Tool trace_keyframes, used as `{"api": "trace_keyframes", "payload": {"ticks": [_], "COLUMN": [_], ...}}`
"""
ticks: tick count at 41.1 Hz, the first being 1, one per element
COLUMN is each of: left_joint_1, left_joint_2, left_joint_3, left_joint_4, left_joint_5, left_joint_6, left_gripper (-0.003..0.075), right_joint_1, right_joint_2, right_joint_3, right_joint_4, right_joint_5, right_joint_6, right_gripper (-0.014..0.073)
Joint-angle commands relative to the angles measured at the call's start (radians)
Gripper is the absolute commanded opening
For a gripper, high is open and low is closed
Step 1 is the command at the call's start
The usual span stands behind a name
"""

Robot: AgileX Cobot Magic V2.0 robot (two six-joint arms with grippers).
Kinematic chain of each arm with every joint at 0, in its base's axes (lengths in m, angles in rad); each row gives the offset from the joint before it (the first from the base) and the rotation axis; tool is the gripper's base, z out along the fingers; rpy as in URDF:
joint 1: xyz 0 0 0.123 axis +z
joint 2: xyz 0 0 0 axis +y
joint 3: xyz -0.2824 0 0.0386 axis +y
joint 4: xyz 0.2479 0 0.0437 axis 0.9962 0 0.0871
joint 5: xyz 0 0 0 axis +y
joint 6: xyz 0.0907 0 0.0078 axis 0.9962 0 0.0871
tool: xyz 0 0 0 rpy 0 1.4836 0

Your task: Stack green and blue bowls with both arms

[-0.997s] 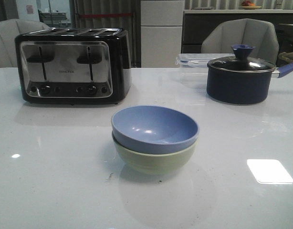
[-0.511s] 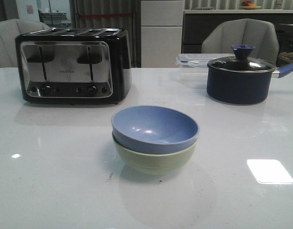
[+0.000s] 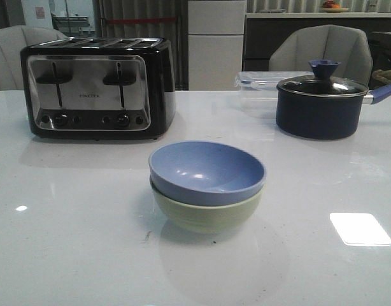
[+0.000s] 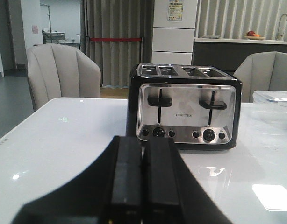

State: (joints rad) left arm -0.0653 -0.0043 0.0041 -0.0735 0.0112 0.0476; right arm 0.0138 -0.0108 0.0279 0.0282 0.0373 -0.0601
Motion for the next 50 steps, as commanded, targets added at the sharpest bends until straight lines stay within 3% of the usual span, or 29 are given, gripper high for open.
{"api": "trace_keyframes", "payload": {"ticks": [1, 50], "left_joint_1": [-0.008, -0.008], "left_joint_2": [-0.019, -0.019], "left_joint_3": [0.003, 0.003], "left_joint_4": [-0.011, -0.011], "left_joint_5": [-0.088, -0.088], "left_joint_6": [-0.001, -0.001], "left_gripper": [0.0093, 0.0093], "right_joint_1": [-0.005, -0.011], "right_joint_2": [-0.019, -0.019], "right_joint_3": [-0.003, -0.003], "right_joint_4": [-0.043, -0.011], "right_joint_5": [-0.120, -0.153], "right_joint_6": [0.060, 0.060], "right_gripper": [0.0057, 0.0057]}}
